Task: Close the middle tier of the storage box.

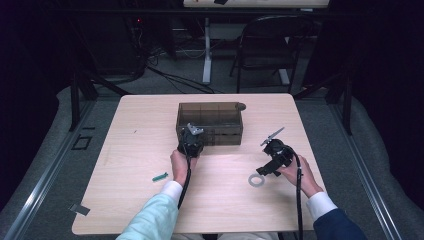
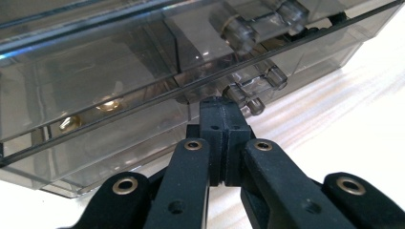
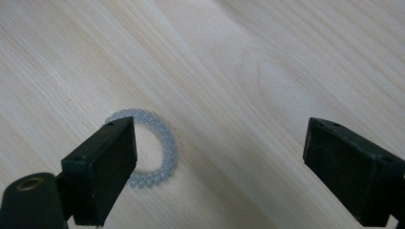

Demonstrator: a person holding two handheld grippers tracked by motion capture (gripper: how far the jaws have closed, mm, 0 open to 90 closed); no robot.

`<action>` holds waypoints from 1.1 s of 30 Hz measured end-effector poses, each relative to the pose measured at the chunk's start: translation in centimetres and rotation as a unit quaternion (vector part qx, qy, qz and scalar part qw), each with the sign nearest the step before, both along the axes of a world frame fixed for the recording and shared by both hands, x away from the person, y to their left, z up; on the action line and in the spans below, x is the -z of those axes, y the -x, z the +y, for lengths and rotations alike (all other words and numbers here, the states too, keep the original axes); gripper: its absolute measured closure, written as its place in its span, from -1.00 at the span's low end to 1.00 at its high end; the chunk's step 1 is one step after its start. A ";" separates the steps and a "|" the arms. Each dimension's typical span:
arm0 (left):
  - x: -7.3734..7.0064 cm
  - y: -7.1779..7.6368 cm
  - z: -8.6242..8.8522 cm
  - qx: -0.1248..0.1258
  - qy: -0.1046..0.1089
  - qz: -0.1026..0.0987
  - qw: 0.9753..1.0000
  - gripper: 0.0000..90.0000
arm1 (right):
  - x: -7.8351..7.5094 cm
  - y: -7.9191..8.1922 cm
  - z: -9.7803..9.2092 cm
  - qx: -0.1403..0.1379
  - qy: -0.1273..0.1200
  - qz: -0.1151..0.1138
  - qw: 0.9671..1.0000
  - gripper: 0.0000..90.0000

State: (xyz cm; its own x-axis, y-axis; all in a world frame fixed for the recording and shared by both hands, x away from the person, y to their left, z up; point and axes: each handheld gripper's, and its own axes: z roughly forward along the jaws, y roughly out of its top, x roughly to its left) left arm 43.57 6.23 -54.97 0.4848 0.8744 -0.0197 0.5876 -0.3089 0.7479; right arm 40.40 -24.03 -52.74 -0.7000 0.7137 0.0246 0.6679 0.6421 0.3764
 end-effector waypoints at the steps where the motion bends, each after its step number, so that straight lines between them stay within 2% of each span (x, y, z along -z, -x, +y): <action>1: 0.0 0.0 0.0 -0.001 -0.001 -0.002 1.000 1.00 | 0.0 0.0 0.0 0.001 -0.003 0.001 1.000 -0.76; 3: 0.1 -0.1 -0.1 -0.006 0.000 -0.004 1.000 1.00 | 0.1 0.1 0.0 0.008 -0.010 -0.003 1.000 -0.76; 11: 0.4 -0.3 -0.2 -0.007 0.000 -0.003 1.000 1.00 | 0.1 0.0 0.0 0.005 -0.005 -0.004 1.000 -0.76; 12: 0.4 -0.3 -0.2 -0.009 0.002 -0.004 1.000 1.00 | 0.2 0.0 0.0 0.006 -0.012 -0.003 1.000 -0.76; 14: 0.6 -0.1 -0.1 -0.015 0.011 0.000 1.000 1.00 | 0.1 0.0 0.1 0.003 -0.002 -0.002 1.000 -0.76; 16: 0.6 0.3 -0.2 -0.017 0.014 0.004 1.000 1.00 | -0.1 0.2 0.2 0.003 -0.006 -0.006 1.000 -0.76; 19: 0.6 0.8 -0.1 -0.025 0.012 -0.001 1.000 0.99 | -0.1 0.2 0.3 0.004 -0.008 -0.009 1.000 -0.75; 20: 0.5 1.1 0.1 -0.025 0.018 0.005 1.000 0.90 | -0.1 0.2 0.3 0.001 -0.006 -0.008 1.000 -0.75; 22: 0.4 1.6 0.4 -0.028 0.013 0.004 1.000 0.80 | -0.2 0.2 0.2 0.002 -0.008 -0.007 1.000 -0.75; 25: 0.2 1.8 0.7 -0.027 0.003 0.007 1.000 0.50 | -0.1 0.2 0.2 0.001 -0.006 -0.008 1.000 -0.75; 27: 0.1 2.0 0.8 -0.030 0.006 0.014 0.999 0.27 | -0.1 0.1 0.2 0.003 -0.008 -0.006 1.000 -0.75; 29: -0.1 2.2 0.7 -0.028 0.000 0.013 1.000 0.12 | 0.0 0.2 0.3 0.002 -0.008 -0.006 1.000 -0.75; 30: -0.2 2.3 0.8 -0.028 0.001 0.012 1.000 0.05 | 0.0 0.3 0.4 0.006 -0.014 -0.008 1.000 -0.75; 31: -0.4 2.5 0.9 -0.028 0.004 0.012 1.000 -0.04 | -0.1 0.2 0.4 0.003 -0.006 -0.008 1.000 -0.75; 33: -0.6 2.7 1.1 -0.030 0.009 0.013 0.999 -0.17 | -0.1 0.2 0.3 0.003 -0.010 -0.009 1.000 -0.75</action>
